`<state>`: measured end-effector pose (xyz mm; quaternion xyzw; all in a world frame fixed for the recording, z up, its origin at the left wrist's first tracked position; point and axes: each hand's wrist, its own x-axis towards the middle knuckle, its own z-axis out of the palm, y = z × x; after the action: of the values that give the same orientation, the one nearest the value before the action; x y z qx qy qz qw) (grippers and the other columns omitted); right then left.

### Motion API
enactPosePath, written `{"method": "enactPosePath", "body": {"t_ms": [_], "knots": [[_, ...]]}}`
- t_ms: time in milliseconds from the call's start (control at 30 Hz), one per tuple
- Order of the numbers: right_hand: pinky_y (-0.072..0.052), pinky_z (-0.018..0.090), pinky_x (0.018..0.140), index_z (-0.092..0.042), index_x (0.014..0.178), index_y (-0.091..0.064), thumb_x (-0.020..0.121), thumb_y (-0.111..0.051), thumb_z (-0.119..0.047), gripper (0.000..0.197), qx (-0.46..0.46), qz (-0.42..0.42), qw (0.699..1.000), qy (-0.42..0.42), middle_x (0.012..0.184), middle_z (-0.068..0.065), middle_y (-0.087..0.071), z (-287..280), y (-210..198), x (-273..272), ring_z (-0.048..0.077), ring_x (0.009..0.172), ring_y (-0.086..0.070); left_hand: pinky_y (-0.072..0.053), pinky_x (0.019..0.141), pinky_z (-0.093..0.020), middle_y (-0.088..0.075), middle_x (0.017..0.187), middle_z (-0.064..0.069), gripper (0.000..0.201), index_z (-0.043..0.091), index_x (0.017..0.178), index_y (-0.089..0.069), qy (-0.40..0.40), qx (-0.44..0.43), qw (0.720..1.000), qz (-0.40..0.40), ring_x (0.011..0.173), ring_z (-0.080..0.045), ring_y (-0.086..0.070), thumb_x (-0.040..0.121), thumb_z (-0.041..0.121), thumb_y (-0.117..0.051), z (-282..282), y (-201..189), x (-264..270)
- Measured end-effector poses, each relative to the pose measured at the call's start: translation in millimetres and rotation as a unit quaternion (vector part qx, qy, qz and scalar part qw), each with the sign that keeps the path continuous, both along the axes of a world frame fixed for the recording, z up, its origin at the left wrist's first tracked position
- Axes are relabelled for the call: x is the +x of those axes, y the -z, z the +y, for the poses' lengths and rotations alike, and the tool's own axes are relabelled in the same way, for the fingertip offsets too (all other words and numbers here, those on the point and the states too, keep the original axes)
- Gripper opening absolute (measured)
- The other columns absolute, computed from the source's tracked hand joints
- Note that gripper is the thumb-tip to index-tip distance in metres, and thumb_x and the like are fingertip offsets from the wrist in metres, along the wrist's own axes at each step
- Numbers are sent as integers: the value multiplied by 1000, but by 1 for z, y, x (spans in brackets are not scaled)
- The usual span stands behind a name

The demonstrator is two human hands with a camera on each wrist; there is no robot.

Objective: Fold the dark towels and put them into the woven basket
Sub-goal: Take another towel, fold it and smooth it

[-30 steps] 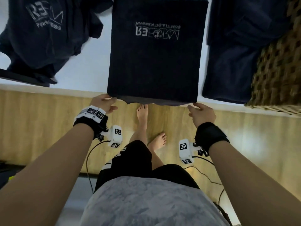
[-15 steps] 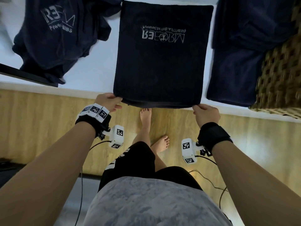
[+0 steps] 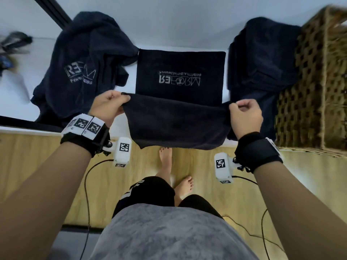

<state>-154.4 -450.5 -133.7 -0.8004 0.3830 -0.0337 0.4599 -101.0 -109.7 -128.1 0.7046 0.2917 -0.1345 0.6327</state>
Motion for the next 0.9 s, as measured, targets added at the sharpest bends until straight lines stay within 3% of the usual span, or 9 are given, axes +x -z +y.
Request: {"method": "enactPosePath", "body": {"t_ms": [100,200,300,400,567,733,767,833,900], "knots": [[-45,21,81,-24,97,-62,89,-61,-23,9,-25,-47,998,-22,80,-8,-60,-5,0,27,9,80,-58,-56,66,-26,-61,64,3,22,16,79,-58,-20,-16,999,-22,70,-13,-69,82,2,-75,-6,-3,27],[-49,26,89,-25,98,-70,92,-57,-17,16,-30,-44,996,-64,88,-7,-64,-6,6,50,10,87,-61,-58,67,-29,-64,73,-1,24,15,85,-58,-43,-4,998,-43,75,-14,-72,79,3,-77,-9,2,48],[-50,24,94,-26,105,-74,89,-55,-10,30,-7,-20,998,-57,95,-8,-69,-3,16,69,8,92,-63,-60,79,-36,-69,84,-6,13,13,86,-66,-35,8,999,-37,81,-18,-71,83,5,-74,-9,14,66],[-47,21,99,-24,123,-67,85,-56,-9,42,-7,37,996,-77,108,-1,-70,-1,31,84,10,101,-63,-57,89,-38,-72,98,-13,12,13,95,-73,2,43,999,-23,94,-24,-71,85,5,-71,-5,32,80],[-38,26,109,-14,144,-48,87,-61,-13,58,-12,162,970,-182,140,8,-55,3,50,96,22,129,-51,-49,102,-36,-69,115,-15,32,7,118,-68,90,101,991,15,109,-22,-66,86,0,-67,2,63,92],[-23,16,109,-12,149,-39,92,-62,-15,62,-32,167,964,-206,160,4,-28,6,50,83,20,144,-32,-45,99,-21,-67,121,-9,41,14,124,-66,159,177,971,28,107,-9,-62,85,1,-67,6,78,85],[-22,16,110,-12,148,-41,93,-62,-17,59,-39,154,967,-200,160,5,-28,8,47,76,19,144,-32,-45,100,-23,-66,122,-7,42,14,125,-65,167,188,967,26,109,-10,-61,85,1,-67,7,79,81],[-31,19,109,-11,141,-51,94,-63,-22,50,-47,116,977,-171,152,6,-42,11,43,60,17,134,-45,-46,101,-28,-65,123,-3,41,14,125,-64,181,218,959,23,112,-14,-61,86,3,-66,10,79,71],[-43,17,94,-13,123,-65,92,-65,-25,34,-31,79,987,-137,125,4,-65,16,40,40,11,107,-61,-48,96,-29,-65,121,1,36,18,121,-63,175,247,953,24,109,-14,-62,87,8,-67,12,78,55]]}}
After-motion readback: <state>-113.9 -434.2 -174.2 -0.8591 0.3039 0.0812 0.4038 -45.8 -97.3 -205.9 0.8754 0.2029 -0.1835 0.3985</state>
